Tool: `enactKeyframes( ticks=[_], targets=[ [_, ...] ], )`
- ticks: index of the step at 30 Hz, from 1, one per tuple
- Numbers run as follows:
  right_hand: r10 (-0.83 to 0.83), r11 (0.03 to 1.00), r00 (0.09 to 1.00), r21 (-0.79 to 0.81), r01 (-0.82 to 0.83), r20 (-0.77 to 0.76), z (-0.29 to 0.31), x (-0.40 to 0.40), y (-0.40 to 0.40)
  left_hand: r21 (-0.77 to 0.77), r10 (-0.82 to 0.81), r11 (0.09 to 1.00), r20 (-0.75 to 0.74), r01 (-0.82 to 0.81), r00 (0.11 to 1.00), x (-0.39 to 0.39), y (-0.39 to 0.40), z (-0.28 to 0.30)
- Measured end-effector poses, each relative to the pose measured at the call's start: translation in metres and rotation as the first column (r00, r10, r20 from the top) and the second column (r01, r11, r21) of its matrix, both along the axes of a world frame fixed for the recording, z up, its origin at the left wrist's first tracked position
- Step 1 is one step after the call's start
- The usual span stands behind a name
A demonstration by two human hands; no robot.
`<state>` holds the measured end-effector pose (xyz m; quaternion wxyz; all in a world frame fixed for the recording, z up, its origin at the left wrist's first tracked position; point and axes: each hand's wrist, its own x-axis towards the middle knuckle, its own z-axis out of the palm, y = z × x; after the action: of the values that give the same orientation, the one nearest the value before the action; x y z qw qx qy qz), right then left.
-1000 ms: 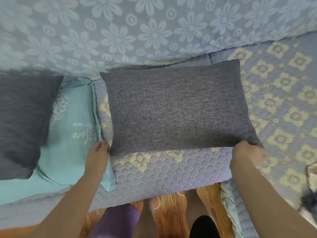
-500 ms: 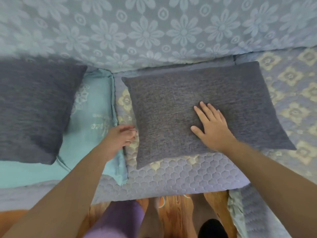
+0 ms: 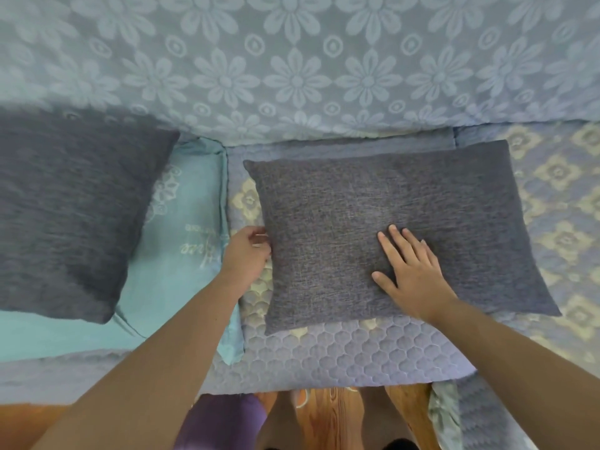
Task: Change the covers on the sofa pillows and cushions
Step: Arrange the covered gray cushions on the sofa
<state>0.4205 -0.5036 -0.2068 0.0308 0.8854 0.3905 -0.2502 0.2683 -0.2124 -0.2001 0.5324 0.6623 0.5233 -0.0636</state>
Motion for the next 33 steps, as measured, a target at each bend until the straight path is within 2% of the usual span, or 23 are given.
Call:
enactKeyframes(
  ticks=[2,3,5,7,9,11,13,14,16,18,20,21,25,27,29,30,31,32,33],
  targets=[
    [-0.005,1.0,1.0,-0.002,0.005,-0.002,-0.001,0.001,0.001,-0.064,0.049,0.997,0.068,-0.044,0.997,0.004,0.003,-0.002],
    [-0.006,1.0,1.0,-0.003,0.006,-0.004,-0.001,0.001,0.002,-0.039,0.041,0.999,0.098,-0.037,0.994,0.008,0.003,-0.005],
    [0.024,1.0,1.0,-0.014,-0.024,0.003,-0.004,-0.001,-0.003,0.149,-0.047,0.988,0.099,0.032,0.994,0.017,-0.001,-0.006],
    [0.09,0.995,0.995,-0.053,-0.088,0.033,-0.007,-0.003,-0.013,0.359,-0.151,0.926,0.077,0.114,0.986,0.031,-0.01,-0.005],
    [0.091,0.991,0.996,-0.098,-0.089,0.018,-0.008,-0.006,-0.022,0.462,-0.214,0.875,0.095,0.147,0.972,0.05,-0.011,0.004],
    [0.052,0.994,0.999,-0.092,-0.051,0.004,-0.007,-0.005,-0.019,0.377,-0.115,0.925,0.138,0.056,0.984,0.075,0.002,0.013],
    [-0.001,0.998,1.0,-0.069,0.002,0.016,0.004,-0.001,-0.005,0.104,0.086,0.989,0.202,-0.108,0.976,0.089,0.019,0.017],
    [-0.033,0.998,0.999,-0.055,0.035,0.039,0.016,0.002,0.008,-0.059,0.171,0.985,0.242,-0.161,0.955,0.088,0.023,0.02],
    [-0.121,0.992,0.993,0.028,0.121,-0.004,0.056,0.013,0.048,-0.291,0.262,0.942,0.329,-0.167,0.907,0.074,0.017,0.035],
    [-0.17,0.951,0.98,0.245,0.19,-0.1,0.105,0.022,0.096,-0.451,0.346,0.882,0.429,-0.134,0.834,0.059,0.005,0.057],
    [-0.117,0.854,0.982,0.49,0.177,-0.149,0.147,0.028,0.142,-0.455,0.37,0.882,0.512,-0.12,0.776,0.05,-0.004,0.079],
    [-0.051,0.836,0.988,0.534,0.123,-0.148,0.163,0.032,0.163,-0.434,0.36,0.894,0.537,-0.116,0.763,0.048,-0.008,0.09],
    [0.258,0.875,0.964,0.408,-0.26,0.062,0.186,0.033,0.218,-0.315,0.28,0.942,0.536,-0.119,0.796,0.049,-0.024,0.119],
    [0.292,0.864,0.949,0.391,-0.316,0.123,0.196,0.034,0.216,-0.33,0.294,0.935,0.522,-0.129,0.801,0.046,-0.025,0.132],
    [0.167,0.889,0.969,0.397,-0.227,0.18,0.215,0.053,0.197,-0.309,0.284,0.941,0.497,-0.139,0.82,0.036,-0.019,0.145],
    [-0.024,0.892,0.984,0.449,-0.059,0.177,0.221,0.066,0.182,-0.275,0.264,0.951,0.485,-0.141,0.834,0.03,-0.015,0.149],
    [-0.26,0.848,0.952,0.51,0.146,0.16,0.226,0.076,0.167,-0.234,0.234,0.963,0.478,-0.134,0.847,0.025,-0.011,0.154],
    [-0.391,0.809,0.912,0.519,0.275,0.126,0.23,0.082,0.155,-0.194,0.201,0.973,0.468,-0.121,0.861,0.021,-0.008,0.157],
    [-0.373,0.812,0.926,0.501,0.299,0.053,0.231,0.081,0.147,-0.165,0.164,0.981,0.46,-0.098,0.873,0.019,-0.005,0.161]
  ],
)
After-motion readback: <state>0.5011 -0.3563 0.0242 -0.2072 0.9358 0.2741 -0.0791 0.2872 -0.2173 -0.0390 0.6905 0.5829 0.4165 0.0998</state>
